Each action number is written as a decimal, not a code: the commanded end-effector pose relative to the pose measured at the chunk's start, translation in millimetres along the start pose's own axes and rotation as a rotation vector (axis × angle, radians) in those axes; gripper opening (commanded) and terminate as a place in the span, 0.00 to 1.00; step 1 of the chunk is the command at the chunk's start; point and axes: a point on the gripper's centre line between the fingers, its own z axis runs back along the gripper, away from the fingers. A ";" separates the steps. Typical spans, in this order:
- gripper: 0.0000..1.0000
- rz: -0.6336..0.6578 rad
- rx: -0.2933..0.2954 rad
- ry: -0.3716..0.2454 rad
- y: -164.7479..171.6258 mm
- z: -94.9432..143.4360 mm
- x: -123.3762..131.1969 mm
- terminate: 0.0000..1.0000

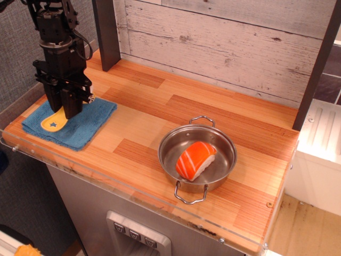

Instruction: Put the brush on top of towel

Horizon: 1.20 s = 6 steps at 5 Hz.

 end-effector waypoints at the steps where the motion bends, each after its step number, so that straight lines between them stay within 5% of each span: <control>1: 1.00 0.019 0.016 0.001 7.7 6.7 -1.9 0.00; 3: 1.00 -0.059 0.033 -0.085 -27.1 56.4 -6.4 0.00; 4: 1.00 -0.028 -0.038 -0.163 -51.1 71.0 -14.2 0.00; 6: 1.00 -0.042 -0.062 -0.140 -66.1 74.5 -19.4 0.00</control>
